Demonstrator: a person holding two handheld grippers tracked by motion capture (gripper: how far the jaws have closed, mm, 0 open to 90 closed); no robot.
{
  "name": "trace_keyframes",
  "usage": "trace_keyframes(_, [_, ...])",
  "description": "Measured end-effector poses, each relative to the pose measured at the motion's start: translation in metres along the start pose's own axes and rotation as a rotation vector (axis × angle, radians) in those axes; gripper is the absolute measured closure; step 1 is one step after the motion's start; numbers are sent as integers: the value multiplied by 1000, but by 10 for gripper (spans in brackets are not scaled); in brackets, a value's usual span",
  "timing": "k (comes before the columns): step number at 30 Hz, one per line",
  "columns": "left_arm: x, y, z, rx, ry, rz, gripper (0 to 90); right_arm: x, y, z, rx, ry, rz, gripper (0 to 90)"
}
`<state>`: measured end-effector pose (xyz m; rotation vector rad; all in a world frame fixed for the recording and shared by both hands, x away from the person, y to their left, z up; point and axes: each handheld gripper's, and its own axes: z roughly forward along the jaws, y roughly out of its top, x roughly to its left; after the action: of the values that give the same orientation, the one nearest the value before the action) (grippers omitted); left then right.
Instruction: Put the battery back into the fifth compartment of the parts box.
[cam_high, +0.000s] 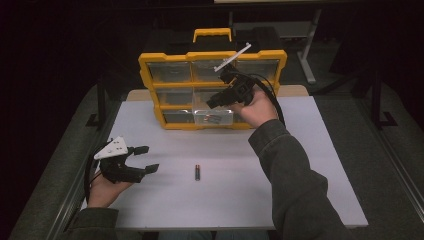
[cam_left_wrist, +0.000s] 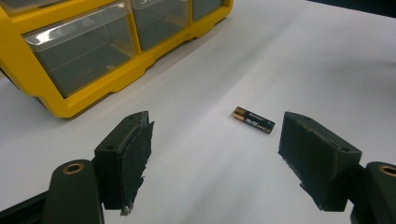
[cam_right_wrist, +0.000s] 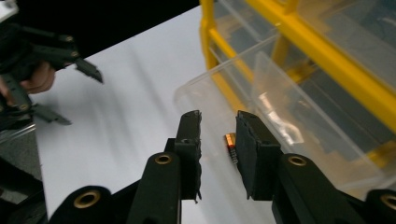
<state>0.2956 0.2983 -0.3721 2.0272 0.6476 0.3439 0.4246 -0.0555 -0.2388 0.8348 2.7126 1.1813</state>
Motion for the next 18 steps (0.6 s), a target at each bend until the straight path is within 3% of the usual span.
trace_keyframes(13, [0,0,1,5,2,13,248,29,-22,0,-34,47,-6,590])
trace_keyframes(18, [-1,0,2,6,0,12,248,42,-33,8,-18,42,-59,567])
